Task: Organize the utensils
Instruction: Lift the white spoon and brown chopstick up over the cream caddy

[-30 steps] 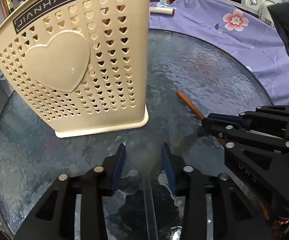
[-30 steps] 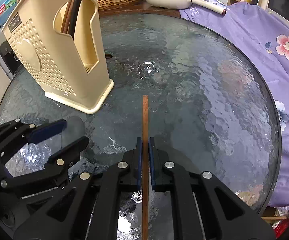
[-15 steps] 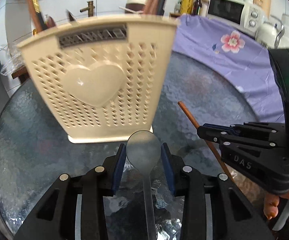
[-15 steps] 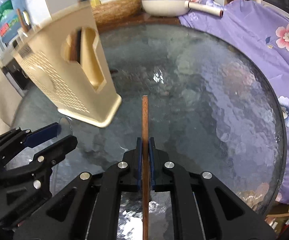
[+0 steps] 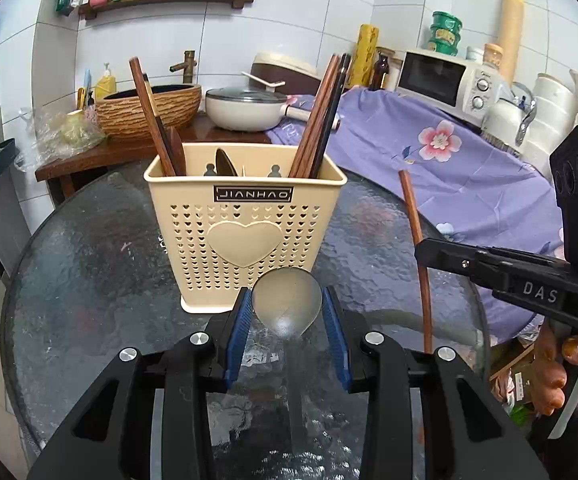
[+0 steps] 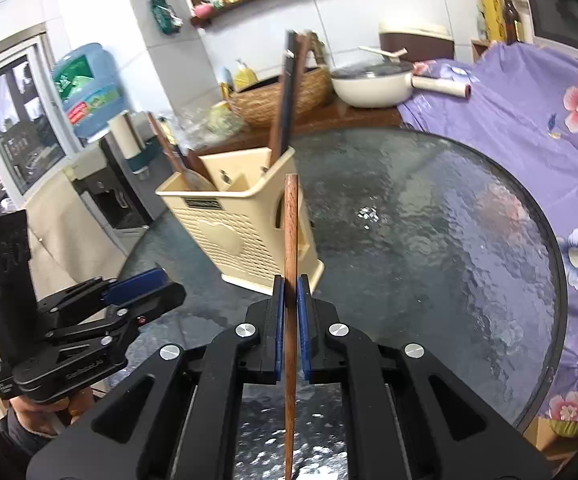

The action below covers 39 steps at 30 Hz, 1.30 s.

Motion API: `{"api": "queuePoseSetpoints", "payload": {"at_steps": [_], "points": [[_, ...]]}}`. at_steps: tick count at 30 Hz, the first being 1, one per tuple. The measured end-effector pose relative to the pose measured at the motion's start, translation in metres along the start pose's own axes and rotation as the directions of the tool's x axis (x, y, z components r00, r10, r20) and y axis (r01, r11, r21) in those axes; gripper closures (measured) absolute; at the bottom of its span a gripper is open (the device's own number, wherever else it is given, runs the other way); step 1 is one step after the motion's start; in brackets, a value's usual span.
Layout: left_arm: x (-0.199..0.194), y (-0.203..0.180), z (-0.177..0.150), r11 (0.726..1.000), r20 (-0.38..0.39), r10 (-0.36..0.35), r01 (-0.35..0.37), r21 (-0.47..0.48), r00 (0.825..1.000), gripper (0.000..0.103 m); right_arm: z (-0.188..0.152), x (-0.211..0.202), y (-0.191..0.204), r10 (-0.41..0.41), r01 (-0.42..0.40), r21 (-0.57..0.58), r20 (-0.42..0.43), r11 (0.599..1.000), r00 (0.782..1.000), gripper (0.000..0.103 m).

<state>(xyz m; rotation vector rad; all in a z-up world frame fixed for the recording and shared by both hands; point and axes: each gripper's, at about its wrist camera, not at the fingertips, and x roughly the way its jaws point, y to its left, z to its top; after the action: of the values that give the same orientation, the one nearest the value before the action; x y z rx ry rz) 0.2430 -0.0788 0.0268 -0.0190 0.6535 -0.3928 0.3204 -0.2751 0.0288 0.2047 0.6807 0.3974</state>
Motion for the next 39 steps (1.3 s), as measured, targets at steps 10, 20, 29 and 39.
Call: {"api": "queuePoseSetpoints", "payload": {"at_steps": [10, 20, 29, 39], "points": [[-0.010, 0.001, 0.005, 1.000, 0.030, -0.006, 0.006, 0.010, 1.000, 0.068, -0.004, -0.019, 0.026, 0.010, -0.009, -0.052, 0.025, 0.999, 1.000, 0.096], [-0.029, 0.014, 0.024, 0.999, 0.067, -0.032, 0.033, -0.021, 0.997, 0.068, 0.024, -0.040, 0.048, 0.040, -0.032, -0.090, 0.094, 0.995, 0.995, 0.096], [-0.066, 0.020, 0.084, 1.000, 0.202, -0.008, 0.010, -0.010, 0.979, 0.068, 0.086, -0.074, 0.077, 0.099, -0.079, -0.133, 0.148, 0.988, 0.984, 0.096], [-0.073, 0.045, 0.160, 0.987, 0.369, 0.129, -0.084, -0.137, 0.921, 0.068, 0.154, -0.097, 0.099, 0.036, 0.012, -0.173, 0.269, 0.985, 0.962, 0.096]]}}
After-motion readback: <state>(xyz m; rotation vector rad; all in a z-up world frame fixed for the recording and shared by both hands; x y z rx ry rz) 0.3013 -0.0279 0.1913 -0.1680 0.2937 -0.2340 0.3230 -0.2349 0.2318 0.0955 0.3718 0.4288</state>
